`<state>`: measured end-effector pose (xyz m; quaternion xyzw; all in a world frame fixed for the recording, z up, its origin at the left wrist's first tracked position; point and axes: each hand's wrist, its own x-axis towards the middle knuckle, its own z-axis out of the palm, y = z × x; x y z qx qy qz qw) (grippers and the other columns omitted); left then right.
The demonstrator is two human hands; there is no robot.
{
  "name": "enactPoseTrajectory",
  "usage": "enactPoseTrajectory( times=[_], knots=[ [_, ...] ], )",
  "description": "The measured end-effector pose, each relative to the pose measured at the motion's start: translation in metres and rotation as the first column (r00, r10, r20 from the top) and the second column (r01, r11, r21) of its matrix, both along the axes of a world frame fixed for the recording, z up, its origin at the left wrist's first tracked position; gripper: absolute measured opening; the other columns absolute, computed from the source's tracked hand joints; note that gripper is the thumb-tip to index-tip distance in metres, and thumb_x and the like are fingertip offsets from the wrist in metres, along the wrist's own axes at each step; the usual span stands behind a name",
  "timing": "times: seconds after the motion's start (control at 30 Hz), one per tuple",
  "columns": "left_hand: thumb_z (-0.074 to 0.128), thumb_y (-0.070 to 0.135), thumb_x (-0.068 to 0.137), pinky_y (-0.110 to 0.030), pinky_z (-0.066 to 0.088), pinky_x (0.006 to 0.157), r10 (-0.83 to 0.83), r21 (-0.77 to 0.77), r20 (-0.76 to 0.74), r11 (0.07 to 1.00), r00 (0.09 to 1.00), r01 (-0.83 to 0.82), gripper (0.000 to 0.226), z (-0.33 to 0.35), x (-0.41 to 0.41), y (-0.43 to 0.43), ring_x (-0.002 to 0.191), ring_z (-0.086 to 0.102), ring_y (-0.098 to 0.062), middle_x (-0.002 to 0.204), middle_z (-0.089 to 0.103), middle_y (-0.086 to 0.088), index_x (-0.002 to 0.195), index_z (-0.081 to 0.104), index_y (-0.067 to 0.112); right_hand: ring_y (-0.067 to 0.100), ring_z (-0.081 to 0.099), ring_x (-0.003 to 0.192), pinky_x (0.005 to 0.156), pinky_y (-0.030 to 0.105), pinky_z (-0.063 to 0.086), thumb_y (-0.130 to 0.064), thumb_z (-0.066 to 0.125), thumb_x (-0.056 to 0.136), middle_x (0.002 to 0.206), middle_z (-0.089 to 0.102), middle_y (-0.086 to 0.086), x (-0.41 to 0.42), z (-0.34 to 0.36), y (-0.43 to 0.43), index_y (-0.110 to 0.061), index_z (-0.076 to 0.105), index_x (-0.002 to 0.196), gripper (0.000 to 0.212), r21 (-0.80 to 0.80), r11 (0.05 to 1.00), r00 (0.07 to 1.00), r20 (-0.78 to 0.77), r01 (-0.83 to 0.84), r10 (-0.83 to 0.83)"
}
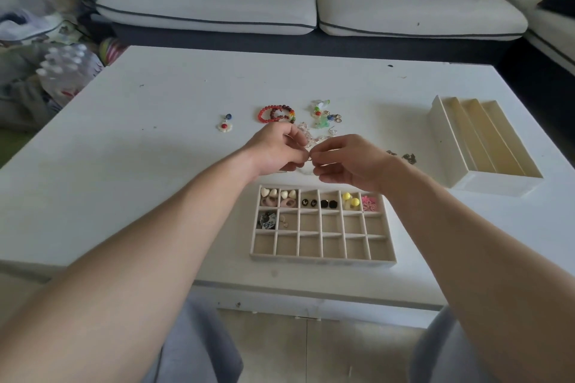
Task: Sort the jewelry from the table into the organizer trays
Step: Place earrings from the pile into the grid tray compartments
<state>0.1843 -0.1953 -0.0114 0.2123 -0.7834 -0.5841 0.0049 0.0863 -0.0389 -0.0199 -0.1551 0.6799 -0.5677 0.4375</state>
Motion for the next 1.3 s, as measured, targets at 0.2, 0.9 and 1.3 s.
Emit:
enactPoseTrajectory(
  times=[0.2, 0.9, 1.3],
  knots=[
    [0.069, -0.01, 0.087, -0.029, 0.06, 0.076, 0.055, 0.195, -0.047, 0.98, 0.997, -0.045, 0.025, 0.008, 0.023, -0.005, 0.074, 0.07, -0.019, 0.081, 0.066, -0.007, 0.085, 0.058, 0.012, 0.019, 0.072, 0.073, 0.077, 0.032, 0.062, 0.006, 0.062, 0.093, 0.077, 0.072, 0.009, 0.018, 0.008, -0.002, -0.005, 0.069, 0.094, 0.012, -0.121, 0.992, 0.994, 0.107, 0.018, -0.005],
    [0.066, -0.009, 0.089, -0.023, 0.057, 0.07, 0.077, 0.296, -0.058, 0.954, 0.995, -0.057, 0.02, 0.007, 0.039, -0.008, 0.076, 0.069, -0.017, 0.086, 0.065, -0.008, 0.091, 0.061, 0.01, 0.02, 0.069, 0.068, 0.071, 0.031, 0.059, 0.006, 0.065, 0.089, 0.075, 0.07, 0.009, 0.033, 0.009, -0.011, -0.008, 0.065, 0.088, 0.014, -0.09, 0.993, 0.996, 0.048, -0.07, 0.075],
    [0.073, -0.003, 0.087, -0.026, 0.059, 0.072, 0.08, 0.231, 0.016, 0.969, 0.997, -0.082, 0.018, -0.006, 0.041, -0.005, 0.072, 0.07, -0.016, 0.08, 0.069, -0.003, 0.091, 0.064, 0.011, 0.018, 0.07, 0.069, 0.076, 0.034, 0.06, -0.002, 0.071, 0.09, 0.084, 0.075, 0.007, 0.036, -0.002, -0.006, -0.008, 0.069, 0.098, 0.01, 0.04, 0.995, 0.996, 0.009, -0.087, 0.087]
  ],
)
